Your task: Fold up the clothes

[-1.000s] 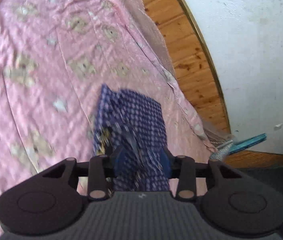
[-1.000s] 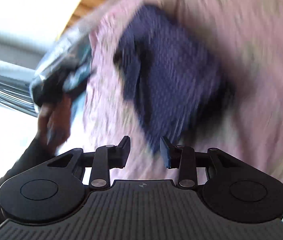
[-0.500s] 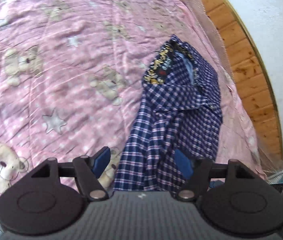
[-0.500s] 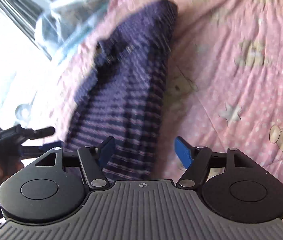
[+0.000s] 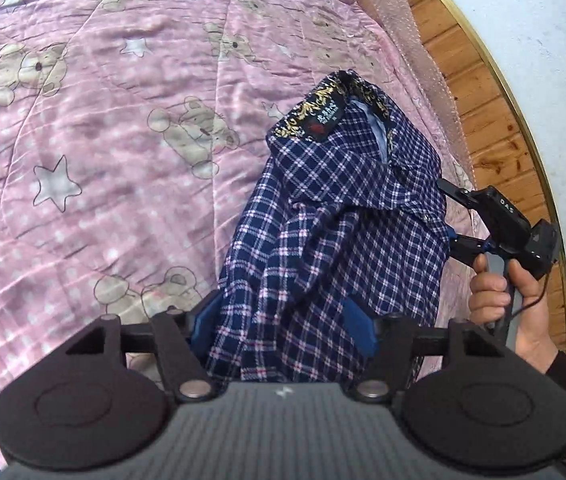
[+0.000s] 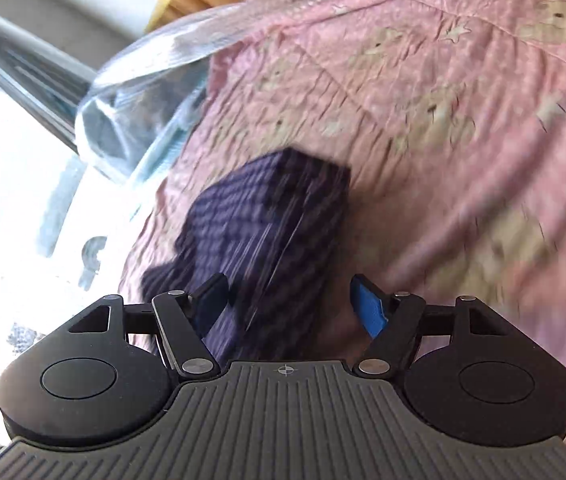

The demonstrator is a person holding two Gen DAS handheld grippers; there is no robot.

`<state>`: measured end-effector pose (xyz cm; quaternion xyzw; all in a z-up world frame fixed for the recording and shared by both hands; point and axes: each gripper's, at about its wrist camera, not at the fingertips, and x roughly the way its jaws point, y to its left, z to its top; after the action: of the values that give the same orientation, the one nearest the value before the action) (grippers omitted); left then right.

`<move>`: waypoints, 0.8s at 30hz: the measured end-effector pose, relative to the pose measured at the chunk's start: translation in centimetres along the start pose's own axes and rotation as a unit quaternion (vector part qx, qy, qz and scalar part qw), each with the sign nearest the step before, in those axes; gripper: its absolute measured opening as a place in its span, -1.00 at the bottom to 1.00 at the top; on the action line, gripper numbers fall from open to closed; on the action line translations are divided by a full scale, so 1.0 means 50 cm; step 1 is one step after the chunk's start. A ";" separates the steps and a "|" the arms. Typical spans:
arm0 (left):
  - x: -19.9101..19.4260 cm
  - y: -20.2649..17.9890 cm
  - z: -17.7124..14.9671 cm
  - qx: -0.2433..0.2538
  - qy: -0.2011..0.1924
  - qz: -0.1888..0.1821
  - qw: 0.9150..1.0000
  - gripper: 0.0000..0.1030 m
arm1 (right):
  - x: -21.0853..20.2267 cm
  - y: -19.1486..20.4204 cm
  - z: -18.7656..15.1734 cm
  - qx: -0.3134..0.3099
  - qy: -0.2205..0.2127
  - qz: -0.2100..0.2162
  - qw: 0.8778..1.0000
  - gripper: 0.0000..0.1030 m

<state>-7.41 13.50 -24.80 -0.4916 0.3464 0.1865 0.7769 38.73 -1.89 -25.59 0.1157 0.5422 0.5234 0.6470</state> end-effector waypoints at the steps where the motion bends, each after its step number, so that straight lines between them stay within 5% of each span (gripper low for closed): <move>1: 0.002 0.004 0.003 -0.016 -0.002 -0.005 1.000 0.38 | 0.024 -0.011 0.019 0.008 0.001 0.006 1.000 0.39; 3: 0.009 -0.003 0.009 -0.009 -0.003 0.000 1.000 0.29 | 0.056 -0.018 0.038 0.032 0.002 0.035 0.999 0.37; 4: 0.013 -0.007 0.011 0.000 0.000 0.005 1.000 -0.41 | 0.069 -0.018 0.046 0.042 0.004 0.046 0.998 0.11; 5: 0.017 -0.007 0.014 0.002 0.009 0.005 1.000 -0.69 | 0.076 -0.016 0.048 0.043 0.003 0.043 0.998 -0.48; 10: -0.016 -0.033 0.059 0.023 0.036 -0.015 0.999 -0.80 | -0.008 0.021 0.010 0.056 -0.058 0.047 0.996 -0.65; 16: -0.089 -0.181 0.242 0.148 0.068 -0.059 0.985 -0.82 | -0.238 0.071 -0.070 0.120 -0.186 0.030 0.975 -0.66; 19: -0.077 -0.318 0.363 0.249 0.110 -0.089 0.958 -0.81 | -0.397 0.096 -0.148 0.151 -0.278 0.013 0.948 -0.66; 24: 0.116 -0.596 0.508 0.396 0.208 -0.124 0.886 -0.68 | -0.531 0.171 -0.333 0.233 -0.415 -0.081 0.876 -0.66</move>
<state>24.39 22.58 -3.04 -0.2100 0.4813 -0.1708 0.8337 23.91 -26.53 -10.47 0.4253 0.3376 0.2316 0.8071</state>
